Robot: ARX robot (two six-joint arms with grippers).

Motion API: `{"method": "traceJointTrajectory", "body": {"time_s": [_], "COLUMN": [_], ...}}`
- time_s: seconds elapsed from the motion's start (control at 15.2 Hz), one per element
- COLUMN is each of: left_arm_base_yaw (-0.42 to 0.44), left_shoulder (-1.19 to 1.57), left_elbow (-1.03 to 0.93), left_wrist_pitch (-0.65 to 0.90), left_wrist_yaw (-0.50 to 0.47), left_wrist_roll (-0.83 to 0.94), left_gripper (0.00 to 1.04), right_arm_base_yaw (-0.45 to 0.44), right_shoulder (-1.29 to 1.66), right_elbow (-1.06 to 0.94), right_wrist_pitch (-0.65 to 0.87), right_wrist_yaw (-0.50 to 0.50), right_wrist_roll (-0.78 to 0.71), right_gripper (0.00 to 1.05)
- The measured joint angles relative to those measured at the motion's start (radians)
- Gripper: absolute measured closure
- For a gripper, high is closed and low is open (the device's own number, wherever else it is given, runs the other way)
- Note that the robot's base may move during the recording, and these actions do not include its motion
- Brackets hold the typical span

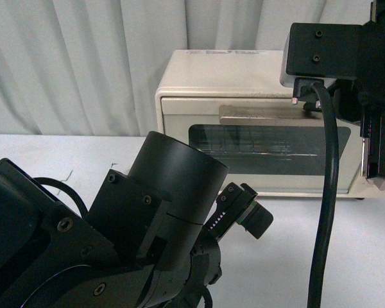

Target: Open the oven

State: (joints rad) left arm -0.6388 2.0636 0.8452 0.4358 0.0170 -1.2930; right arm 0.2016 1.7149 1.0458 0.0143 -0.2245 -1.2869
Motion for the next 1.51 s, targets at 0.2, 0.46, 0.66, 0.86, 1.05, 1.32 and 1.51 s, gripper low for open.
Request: {"method": "traceJointTrajectory", "body": {"time_s": [0.2, 0.46, 0.66, 0.86, 1.05, 1.32, 1.51], "left_arm_base_yaw": [0.0, 0.0, 0.0, 0.0, 0.0, -0.001, -0.001], "left_shoulder": [0.0, 0.0, 0.0, 0.0, 0.0, 0.0, 0.0], "left_elbow": [0.0, 0.0, 0.0, 0.0, 0.0, 0.0, 0.0], "left_wrist_pitch": [0.0, 0.0, 0.0, 0.0, 0.0, -0.001, 0.0], "left_wrist_yaw": [0.0, 0.0, 0.0, 0.0, 0.0, 0.005, 0.005], "left_wrist_roll": [0.0, 0.0, 0.0, 0.0, 0.0, 0.011, 0.011], "left_gripper": [0.07, 0.07, 0.07, 0.07, 0.07, 0.07, 0.07], "right_arm_base_yaw": [0.0, -0.006, -0.006, -0.006, -0.006, -0.045, -0.025], "right_shoulder": [-0.015, -0.019, -0.022, -0.023, -0.024, -0.239, -0.556], "right_elbow": [-0.026, -0.043, -0.049, -0.053, -0.056, -0.143, -0.095], "right_wrist_pitch": [-0.014, -0.011, -0.014, -0.014, -0.014, -0.26, -0.23], "right_wrist_yaw": [-0.014, -0.03, -0.032, -0.035, -0.038, -0.141, -0.243], "right_wrist_roll": [0.0, 0.007, 0.012, 0.014, 0.016, 0.071, 0.223], "right_gripper": [1.03, 1.03, 1.03, 1.03, 1.03, 1.03, 0.78]}}
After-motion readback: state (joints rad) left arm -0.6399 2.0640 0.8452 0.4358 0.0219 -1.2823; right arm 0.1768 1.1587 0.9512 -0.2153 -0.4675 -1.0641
